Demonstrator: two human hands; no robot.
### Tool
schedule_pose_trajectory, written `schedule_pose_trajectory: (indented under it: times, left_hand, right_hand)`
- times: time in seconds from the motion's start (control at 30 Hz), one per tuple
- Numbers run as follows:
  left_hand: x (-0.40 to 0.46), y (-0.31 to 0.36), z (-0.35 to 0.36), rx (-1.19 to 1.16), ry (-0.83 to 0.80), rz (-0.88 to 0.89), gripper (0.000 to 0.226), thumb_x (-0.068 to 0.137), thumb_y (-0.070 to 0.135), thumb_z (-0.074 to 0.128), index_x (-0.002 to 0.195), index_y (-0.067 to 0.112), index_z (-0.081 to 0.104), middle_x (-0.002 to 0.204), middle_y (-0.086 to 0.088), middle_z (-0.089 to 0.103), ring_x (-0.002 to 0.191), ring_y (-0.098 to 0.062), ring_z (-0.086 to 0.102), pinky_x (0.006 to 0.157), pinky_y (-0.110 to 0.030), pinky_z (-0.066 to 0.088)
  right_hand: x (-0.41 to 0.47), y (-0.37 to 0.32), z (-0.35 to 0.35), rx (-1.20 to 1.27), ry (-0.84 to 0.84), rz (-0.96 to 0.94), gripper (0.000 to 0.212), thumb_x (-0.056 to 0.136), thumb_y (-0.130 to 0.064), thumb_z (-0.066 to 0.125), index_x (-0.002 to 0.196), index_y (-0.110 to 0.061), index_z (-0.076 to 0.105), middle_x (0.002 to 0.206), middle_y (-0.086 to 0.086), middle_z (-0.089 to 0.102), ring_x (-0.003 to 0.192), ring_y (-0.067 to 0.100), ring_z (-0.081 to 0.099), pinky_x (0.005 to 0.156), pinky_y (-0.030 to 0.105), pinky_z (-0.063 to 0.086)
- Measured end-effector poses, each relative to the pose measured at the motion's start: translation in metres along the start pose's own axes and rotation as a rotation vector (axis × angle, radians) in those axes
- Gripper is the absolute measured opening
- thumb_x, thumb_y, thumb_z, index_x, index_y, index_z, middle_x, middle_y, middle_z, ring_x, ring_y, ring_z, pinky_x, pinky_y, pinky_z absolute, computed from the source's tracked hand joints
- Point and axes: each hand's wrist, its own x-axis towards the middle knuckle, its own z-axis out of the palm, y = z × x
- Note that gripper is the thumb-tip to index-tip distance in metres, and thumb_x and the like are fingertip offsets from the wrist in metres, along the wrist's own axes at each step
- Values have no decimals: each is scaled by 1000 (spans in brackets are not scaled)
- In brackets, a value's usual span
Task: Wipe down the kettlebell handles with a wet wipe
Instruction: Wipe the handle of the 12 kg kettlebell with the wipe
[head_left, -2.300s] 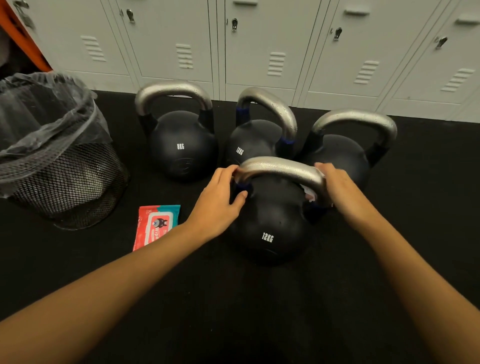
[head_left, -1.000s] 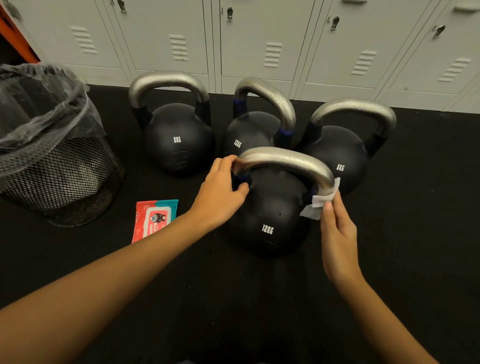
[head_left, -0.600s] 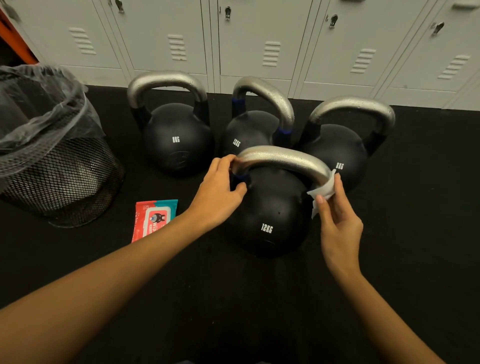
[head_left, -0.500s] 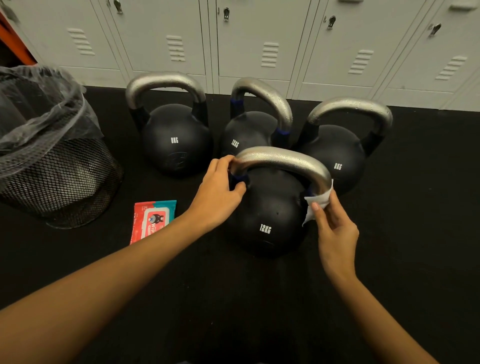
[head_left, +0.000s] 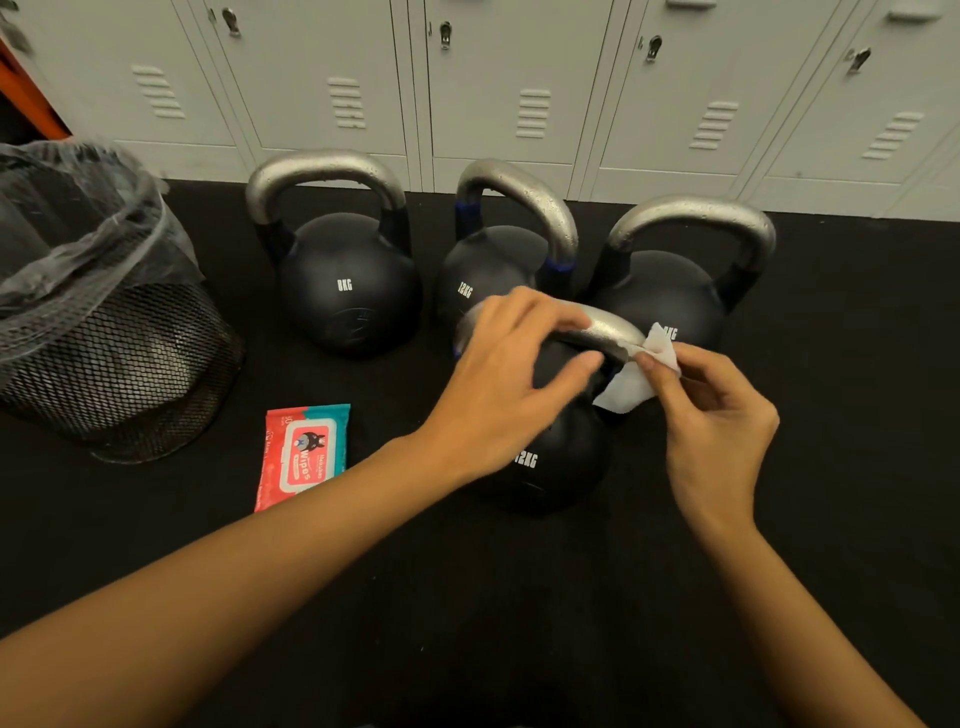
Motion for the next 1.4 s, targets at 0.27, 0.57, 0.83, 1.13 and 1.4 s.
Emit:
schedule_pose_trajectory:
  times: [0.27, 0.57, 0.83, 1.13, 1.4]
  left_hand:
    - [22, 17, -7, -127, -146, -59, 12, 92, 28, 61, 101, 24, 67, 98, 14, 57, 95, -3, 49, 77, -15, 36]
    - [23, 18, -19, -374, -285, -192, 20, 90, 25, 63, 106, 12, 62, 101, 5, 66, 95, -7, 63, 88, -26, 53]
    - [25, 18, -17, -241, -351, -134, 12, 93, 20, 60, 100, 12, 65, 99, 5, 66, 93, -7, 61, 84, -32, 51]
    - [26, 20, -24, -299, -370, -110, 14, 92, 18, 61, 104, 15, 67, 96, 6, 67, 91, -5, 63, 85, -23, 52]
    - [28, 16, -32, -287, -379, -157, 13, 94, 20, 58, 104, 15, 65, 95, 15, 64, 96, -5, 61, 90, -28, 50]
  right_hand:
    - [5, -25, -3, 76, -231, 14, 20, 85, -9, 71, 104, -14, 71, 99, 1, 72, 97, 16, 69, 84, 28, 55]
    - [4, -36, -8, 177, -282, 143, 19, 85, -5, 69, 103, -13, 70, 100, -1, 74, 98, 14, 71, 82, 24, 56]
    - [5, -45, -8, 214, -289, 217, 18, 79, -5, 73, 96, -10, 70, 95, 0, 75, 94, 16, 72, 79, 25, 57]
    - [8, -52, -13, 257, -378, 245, 20, 78, -7, 71, 97, -14, 67, 97, -3, 75, 97, 15, 72, 79, 23, 56]
    - [16, -55, -26, 338, -523, 319, 23, 75, -16, 68, 93, -14, 54, 95, -6, 71, 101, 16, 69, 77, 24, 57]
